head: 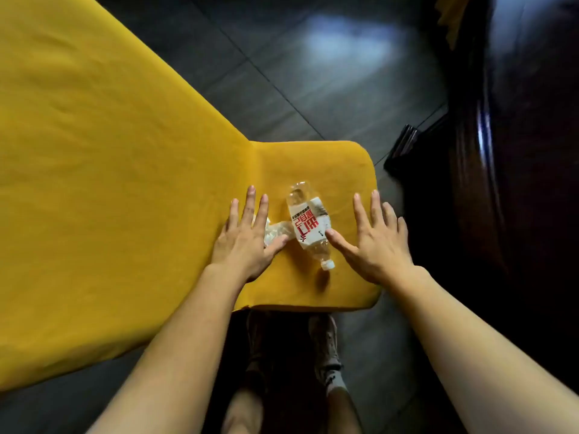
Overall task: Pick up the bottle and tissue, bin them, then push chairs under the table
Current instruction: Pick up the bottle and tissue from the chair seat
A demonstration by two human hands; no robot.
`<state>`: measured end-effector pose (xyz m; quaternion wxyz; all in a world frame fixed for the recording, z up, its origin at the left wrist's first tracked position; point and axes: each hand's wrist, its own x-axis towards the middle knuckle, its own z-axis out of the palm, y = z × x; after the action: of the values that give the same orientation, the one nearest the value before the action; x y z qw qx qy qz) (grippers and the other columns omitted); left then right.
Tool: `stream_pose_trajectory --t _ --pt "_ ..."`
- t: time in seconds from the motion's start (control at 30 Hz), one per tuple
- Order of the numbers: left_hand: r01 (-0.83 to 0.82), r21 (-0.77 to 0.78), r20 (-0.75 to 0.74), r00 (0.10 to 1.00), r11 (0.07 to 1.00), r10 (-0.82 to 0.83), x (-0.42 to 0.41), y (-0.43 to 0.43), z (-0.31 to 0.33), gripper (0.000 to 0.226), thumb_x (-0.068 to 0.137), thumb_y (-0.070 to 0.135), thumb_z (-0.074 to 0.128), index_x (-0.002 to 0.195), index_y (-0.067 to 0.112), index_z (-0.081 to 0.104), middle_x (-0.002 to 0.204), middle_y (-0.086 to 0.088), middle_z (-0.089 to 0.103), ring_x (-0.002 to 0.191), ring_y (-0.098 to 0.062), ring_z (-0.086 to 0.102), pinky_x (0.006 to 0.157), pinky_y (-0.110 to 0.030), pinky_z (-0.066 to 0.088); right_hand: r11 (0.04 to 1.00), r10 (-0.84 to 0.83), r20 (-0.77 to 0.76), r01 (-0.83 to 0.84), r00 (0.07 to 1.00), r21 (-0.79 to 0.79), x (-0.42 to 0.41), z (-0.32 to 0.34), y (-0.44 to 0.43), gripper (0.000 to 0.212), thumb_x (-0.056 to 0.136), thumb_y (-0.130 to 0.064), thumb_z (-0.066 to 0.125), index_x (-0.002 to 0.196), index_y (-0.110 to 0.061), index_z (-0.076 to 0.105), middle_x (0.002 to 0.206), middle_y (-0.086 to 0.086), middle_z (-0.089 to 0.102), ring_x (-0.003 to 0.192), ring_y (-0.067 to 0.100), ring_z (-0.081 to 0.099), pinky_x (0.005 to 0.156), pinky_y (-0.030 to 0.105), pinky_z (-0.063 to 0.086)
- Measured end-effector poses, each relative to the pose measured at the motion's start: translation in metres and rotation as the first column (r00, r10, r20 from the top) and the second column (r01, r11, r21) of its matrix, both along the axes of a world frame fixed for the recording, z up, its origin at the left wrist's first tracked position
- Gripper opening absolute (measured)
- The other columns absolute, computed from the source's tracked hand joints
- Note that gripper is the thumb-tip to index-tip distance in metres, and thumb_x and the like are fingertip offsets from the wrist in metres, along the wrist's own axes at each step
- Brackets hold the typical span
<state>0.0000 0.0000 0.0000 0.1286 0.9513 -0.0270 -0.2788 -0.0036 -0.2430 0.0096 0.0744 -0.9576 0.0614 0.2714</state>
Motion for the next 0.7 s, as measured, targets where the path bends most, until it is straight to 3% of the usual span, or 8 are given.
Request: stream_pose_trajectory --t 0.13,0.27,0.4,0.57,0.7 --pt "-0.064 0.019 -0.064 0.996 0.998 0.065 -0.008 -0.010 -0.046 0.087 0.100 0.062 0.037 0.161 0.022 -0.011 0.166 0.001 -0.029 0.156 -0.030 -0.003 0.121 -0.045 0.025 0.999 0.048 -0.026 -0.047 0.999 0.018 0.003 -0.045 0.003 0.102 0.086 -0.090 0.018 0.165 -0.030 -0.006 0.175 0.010 -0.009 0.160 0.036 0.004 0.125 0.057 0.009" --pt "-0.192 -0.011 -0.051 0.980 0.981 0.191 -0.017 -0.025 -0.082 0.075 0.103 0.038 0.048 0.161 0.013 0.008 0.170 -0.010 -0.010 0.153 -0.032 0.014 0.116 -0.041 0.031 0.995 0.037 -0.043 -0.033 0.998 0.092 0.010 -0.076 0.014 0.094 0.097 -0.074 0.034 0.166 -0.021 -0.003 0.175 0.011 -0.003 0.159 0.034 0.012 0.123 0.053 0.023" --pt "-0.274 -0.038 -0.024 0.962 0.961 0.273 -0.020 -0.042 -0.110 0.073 0.102 0.029 0.051 0.160 0.009 0.013 0.170 -0.011 -0.002 0.155 -0.030 0.011 0.121 -0.036 0.022 0.955 -0.136 -0.027 0.138 0.990 0.264 0.016 -0.102 0.026 0.087 0.101 -0.049 0.056 0.165 -0.011 0.010 0.169 0.016 0.025 0.151 0.035 0.031 0.120 0.045 0.028" --pt "-0.331 -0.050 0.013 0.943 0.942 0.332 -0.026 -0.063 -0.135 0.075 0.101 0.026 0.054 0.161 0.008 0.012 0.170 -0.010 -0.001 0.157 -0.027 0.000 0.124 -0.033 0.012 0.885 -0.304 0.019 0.274 0.953 0.377 0.019 -0.122 0.031 0.065 0.098 -0.033 0.066 0.154 -0.012 0.041 0.140 0.015 0.059 0.128 0.031 0.057 0.108 0.046 0.045" --pt "-0.370 -0.092 0.111 0.919 0.925 0.379 -0.020 -0.072 -0.145 0.047 0.099 0.010 0.053 0.146 0.007 0.049 0.167 -0.011 0.022 0.154 -0.027 0.018 0.121 -0.029 0.018 0.819 -0.407 0.036 0.347 0.913 0.457 0.022 -0.127 0.027 0.051 0.093 -0.031 0.073 0.140 -0.017 0.059 0.130 0.010 0.069 0.119 0.029 0.065 0.104 0.048 0.051"
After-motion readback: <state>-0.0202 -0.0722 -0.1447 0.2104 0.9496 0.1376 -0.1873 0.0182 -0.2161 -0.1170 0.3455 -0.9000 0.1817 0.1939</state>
